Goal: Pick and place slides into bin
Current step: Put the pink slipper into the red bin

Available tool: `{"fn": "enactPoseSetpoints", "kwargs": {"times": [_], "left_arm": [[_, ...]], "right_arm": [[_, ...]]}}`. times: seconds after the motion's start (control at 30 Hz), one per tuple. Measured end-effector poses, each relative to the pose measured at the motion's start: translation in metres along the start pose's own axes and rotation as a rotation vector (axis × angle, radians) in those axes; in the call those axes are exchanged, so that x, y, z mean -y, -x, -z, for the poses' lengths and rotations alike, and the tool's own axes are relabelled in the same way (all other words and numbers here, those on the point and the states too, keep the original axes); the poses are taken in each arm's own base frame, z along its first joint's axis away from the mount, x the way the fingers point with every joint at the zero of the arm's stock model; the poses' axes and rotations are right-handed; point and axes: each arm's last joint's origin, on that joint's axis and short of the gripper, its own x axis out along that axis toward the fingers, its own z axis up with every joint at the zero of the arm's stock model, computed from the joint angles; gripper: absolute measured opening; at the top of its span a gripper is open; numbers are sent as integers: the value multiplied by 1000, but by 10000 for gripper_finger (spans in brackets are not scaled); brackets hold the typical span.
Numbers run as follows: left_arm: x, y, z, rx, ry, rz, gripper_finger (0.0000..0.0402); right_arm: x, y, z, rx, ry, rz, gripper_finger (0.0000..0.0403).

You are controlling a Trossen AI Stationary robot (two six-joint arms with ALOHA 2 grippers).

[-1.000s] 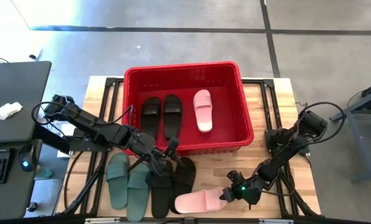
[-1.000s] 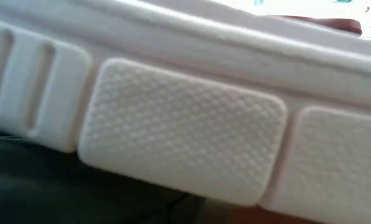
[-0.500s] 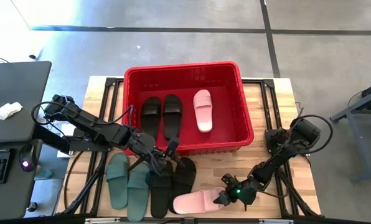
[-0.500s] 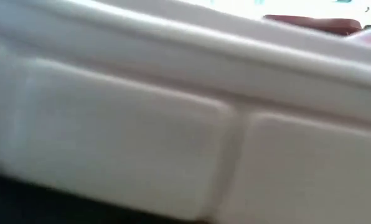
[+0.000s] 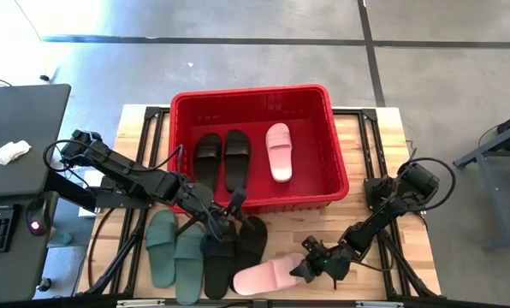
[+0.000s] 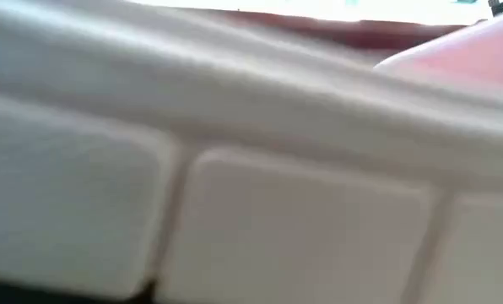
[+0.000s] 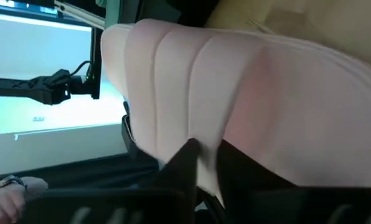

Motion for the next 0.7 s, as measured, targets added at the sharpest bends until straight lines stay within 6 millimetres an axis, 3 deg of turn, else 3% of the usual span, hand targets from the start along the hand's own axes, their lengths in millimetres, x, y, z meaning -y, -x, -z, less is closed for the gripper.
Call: {"fn": "enactPoseSetpoints", "kwargs": {"times": [0.1, 0.3, 0.7], "left_arm": [[-1, 0, 0, -9, 1, -18, 182], [-4, 6, -7, 37, 28, -49, 182], [-30, 46, -66, 141, -35, -62, 182]], "right_arm": [[0, 0, 0, 3, 36, -2, 7], [-3, 2, 2, 20, 92, -21, 3], [-39, 41, -6, 90, 330, -78, 1]]}}
